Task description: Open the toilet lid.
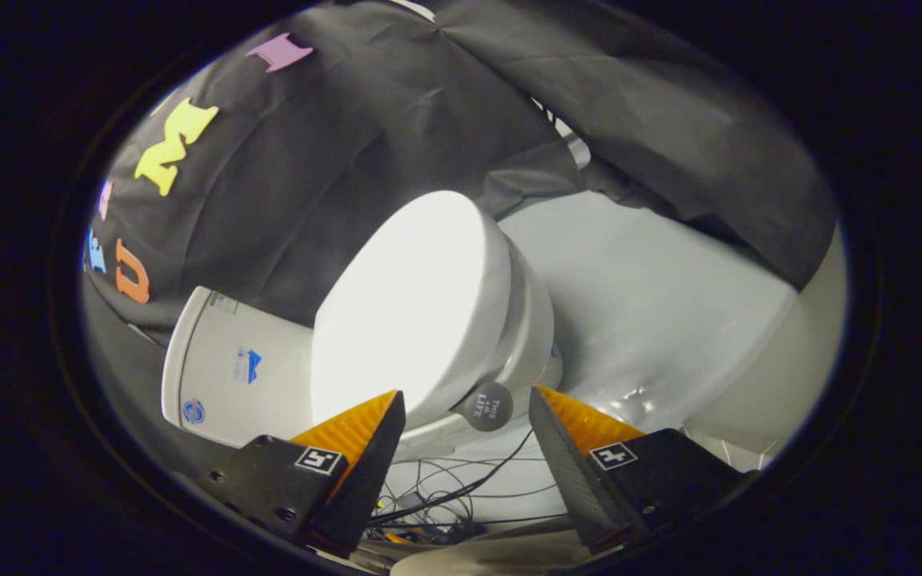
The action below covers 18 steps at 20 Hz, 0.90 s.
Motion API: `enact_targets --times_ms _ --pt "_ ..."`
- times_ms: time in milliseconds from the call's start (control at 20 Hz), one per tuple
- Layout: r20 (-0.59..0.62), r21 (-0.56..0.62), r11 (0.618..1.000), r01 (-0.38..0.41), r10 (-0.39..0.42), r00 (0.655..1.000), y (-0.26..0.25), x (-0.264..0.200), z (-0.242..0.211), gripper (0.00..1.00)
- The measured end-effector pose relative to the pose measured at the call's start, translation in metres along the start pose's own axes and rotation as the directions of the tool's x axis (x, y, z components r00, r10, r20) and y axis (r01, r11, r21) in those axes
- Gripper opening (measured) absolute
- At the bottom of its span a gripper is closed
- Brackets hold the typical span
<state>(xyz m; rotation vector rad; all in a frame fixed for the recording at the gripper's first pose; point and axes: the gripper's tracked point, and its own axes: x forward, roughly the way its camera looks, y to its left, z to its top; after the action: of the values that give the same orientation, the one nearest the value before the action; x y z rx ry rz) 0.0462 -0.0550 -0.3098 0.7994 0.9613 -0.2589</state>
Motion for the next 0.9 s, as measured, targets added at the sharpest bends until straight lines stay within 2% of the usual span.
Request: enact_targets --times_ms 200,400,600,650,900 --pt "-0.056 0.070 0.998 0.000 0.003 0.998 -0.015 0.013 -0.013 0.96" --pt "-0.040 0.099 0.995 -0.002 0.006 0.999 -0.021 0.023 -0.008 0.96" --pt "-0.075 0.131 0.991 0.016 -0.007 0.997 -0.032 0.037 -0.017 0.88" --pt "-0.090 0.156 0.988 0.018 -0.004 0.996 -0.033 0.040 -0.021 0.83" --pt "-0.099 0.259 0.965 -0.034 0.061 0.993 -0.032 0.044 -0.023 0.73"
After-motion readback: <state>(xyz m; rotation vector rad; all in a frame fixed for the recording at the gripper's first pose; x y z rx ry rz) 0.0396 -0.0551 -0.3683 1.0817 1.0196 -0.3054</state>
